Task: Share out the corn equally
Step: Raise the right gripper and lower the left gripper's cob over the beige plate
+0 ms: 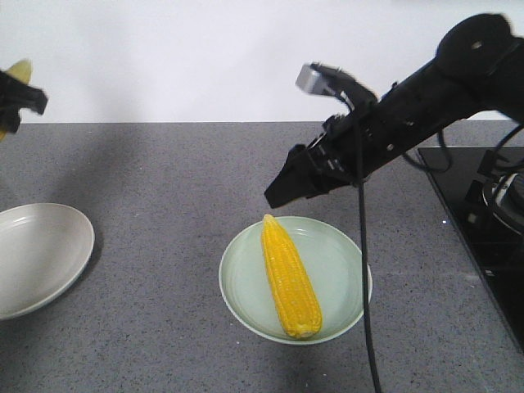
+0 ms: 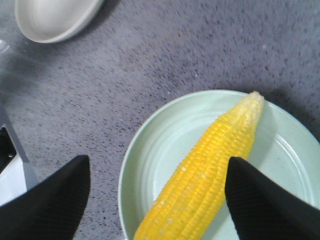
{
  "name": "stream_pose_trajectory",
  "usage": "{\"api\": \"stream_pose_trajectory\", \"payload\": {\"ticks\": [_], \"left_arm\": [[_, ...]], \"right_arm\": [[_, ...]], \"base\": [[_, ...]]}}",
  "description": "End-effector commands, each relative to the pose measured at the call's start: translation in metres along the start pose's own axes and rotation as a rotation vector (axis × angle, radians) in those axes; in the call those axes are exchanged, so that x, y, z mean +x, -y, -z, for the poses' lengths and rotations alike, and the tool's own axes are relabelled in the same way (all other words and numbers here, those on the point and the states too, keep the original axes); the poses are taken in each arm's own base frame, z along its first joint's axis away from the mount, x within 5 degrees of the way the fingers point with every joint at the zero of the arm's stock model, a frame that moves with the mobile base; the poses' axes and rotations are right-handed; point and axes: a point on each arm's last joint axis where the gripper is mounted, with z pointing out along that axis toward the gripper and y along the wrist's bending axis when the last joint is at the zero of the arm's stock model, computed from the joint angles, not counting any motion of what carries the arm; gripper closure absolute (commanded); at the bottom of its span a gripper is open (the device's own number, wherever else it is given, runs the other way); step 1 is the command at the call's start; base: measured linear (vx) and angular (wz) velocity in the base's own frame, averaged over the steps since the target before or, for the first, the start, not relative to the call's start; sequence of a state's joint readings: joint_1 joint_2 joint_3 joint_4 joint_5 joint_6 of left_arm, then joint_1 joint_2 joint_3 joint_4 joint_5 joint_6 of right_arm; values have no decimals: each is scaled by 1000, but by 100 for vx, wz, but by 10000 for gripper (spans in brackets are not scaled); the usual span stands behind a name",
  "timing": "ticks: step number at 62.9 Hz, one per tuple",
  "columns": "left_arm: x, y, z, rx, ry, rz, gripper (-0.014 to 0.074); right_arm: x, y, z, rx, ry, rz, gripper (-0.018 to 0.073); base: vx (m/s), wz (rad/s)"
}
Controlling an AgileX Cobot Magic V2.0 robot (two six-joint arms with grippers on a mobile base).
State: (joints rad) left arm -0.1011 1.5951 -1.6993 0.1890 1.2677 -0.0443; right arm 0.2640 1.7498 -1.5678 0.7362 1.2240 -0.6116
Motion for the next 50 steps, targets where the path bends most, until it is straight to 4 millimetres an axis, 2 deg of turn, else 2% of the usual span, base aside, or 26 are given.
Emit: {"api": "stream_pose_trajectory", "payload": {"ticks": [1, 13, 20, 31, 50], "left_arm": [[6, -13, -1, 7, 30, 58, 603], [32, -20, -50, 25, -107, 102, 603], [41, -16, -67, 38, -112, 100, 603], [44, -13, -75, 49, -98, 102, 603], [44, -13, -75, 49, -92, 101, 601]], "right_arm": [[-5, -36, 38, -27, 97, 75, 38], [2, -63, 67, -13, 142, 138, 38], [5, -74, 80, 11, 173, 174, 38], [9, -85, 92, 25, 202, 199, 38], [9, -86, 93, 26, 203, 201, 38]], "base": [[0, 0], [0, 0], [0, 0], [0, 0], [0, 0]]}}
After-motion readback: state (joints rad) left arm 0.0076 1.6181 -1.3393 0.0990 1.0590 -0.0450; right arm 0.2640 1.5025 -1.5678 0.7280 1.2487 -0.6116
